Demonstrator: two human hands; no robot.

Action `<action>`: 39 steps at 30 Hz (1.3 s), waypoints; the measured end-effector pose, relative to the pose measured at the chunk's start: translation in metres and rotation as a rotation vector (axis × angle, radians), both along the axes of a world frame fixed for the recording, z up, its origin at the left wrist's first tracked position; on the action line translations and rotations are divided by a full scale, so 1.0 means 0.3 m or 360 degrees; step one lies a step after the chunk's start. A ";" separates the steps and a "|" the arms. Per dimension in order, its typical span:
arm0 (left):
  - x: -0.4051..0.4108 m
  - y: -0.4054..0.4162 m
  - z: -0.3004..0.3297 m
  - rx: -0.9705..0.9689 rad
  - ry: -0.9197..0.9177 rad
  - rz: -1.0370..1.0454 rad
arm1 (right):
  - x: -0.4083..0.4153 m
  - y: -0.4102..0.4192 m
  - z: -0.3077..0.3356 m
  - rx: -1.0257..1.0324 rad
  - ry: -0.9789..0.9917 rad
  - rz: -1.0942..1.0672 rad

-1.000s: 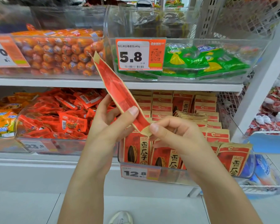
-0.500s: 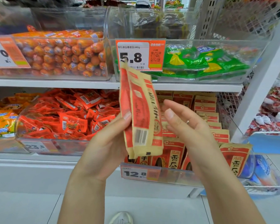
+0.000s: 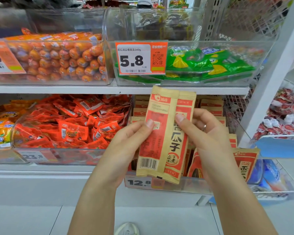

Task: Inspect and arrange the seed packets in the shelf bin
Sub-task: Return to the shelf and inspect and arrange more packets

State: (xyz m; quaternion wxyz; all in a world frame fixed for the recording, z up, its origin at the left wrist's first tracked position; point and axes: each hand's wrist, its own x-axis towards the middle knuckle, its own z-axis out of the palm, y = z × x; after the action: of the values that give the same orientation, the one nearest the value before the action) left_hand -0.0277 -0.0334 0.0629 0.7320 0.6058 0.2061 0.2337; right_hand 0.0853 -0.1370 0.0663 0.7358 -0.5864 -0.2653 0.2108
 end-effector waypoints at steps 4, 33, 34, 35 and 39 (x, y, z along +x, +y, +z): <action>0.004 0.009 -0.011 0.0061 0.0073 0.0120 | -0.012 0.010 -0.010 0.0076 0.0019 -0.0008; 0.029 -0.021 -0.024 0.1064 0.0007 0.0806 | -0.068 0.015 0.001 0.0100 -0.0523 0.0033; 0.030 -0.021 -0.023 0.1052 -0.0014 0.0792 | -0.069 0.014 0.003 0.0102 -0.0515 0.0030; 0.028 -0.022 -0.020 0.1042 -0.0029 0.0780 | -0.070 0.015 0.004 0.0102 -0.0510 0.0028; 0.024 -0.026 -0.017 0.0867 -0.0136 0.0606 | -0.065 0.020 0.002 0.0154 -0.0366 -0.0097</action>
State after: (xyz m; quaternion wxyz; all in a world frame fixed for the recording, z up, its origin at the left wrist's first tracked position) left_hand -0.0205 -0.0414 0.0577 0.4945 0.7194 0.2147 0.4380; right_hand 0.0658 -0.1311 0.0669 0.7340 -0.5782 -0.3400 0.1065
